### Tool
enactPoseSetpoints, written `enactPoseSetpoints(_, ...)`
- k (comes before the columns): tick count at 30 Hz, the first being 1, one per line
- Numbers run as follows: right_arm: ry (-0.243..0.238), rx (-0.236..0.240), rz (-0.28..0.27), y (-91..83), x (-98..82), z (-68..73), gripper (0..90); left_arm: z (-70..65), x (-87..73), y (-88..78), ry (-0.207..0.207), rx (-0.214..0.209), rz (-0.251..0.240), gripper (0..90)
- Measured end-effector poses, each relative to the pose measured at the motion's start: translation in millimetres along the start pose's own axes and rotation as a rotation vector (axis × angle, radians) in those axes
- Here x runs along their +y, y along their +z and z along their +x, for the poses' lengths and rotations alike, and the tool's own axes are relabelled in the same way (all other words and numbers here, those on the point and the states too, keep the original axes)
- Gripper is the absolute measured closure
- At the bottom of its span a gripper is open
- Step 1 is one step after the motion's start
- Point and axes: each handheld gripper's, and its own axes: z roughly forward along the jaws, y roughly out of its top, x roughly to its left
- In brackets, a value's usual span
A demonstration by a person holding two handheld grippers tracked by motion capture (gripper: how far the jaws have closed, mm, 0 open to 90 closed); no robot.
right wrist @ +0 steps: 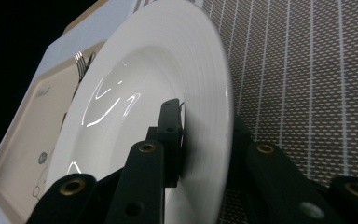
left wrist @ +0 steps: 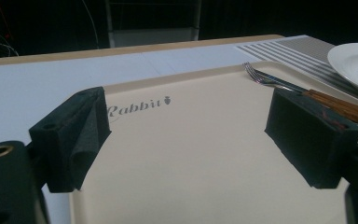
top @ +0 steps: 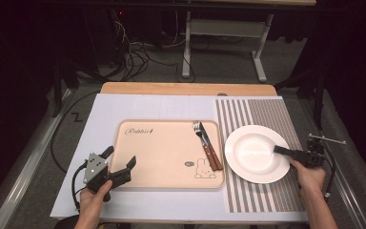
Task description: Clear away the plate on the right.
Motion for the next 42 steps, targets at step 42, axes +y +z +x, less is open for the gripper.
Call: enactPoseSetpoints(42,-0.018,0.090,-0.075,-11.4,1.4,27.6,82.8,0.0,0.3,-0.8,-0.002,0.004,-0.004,14.3)
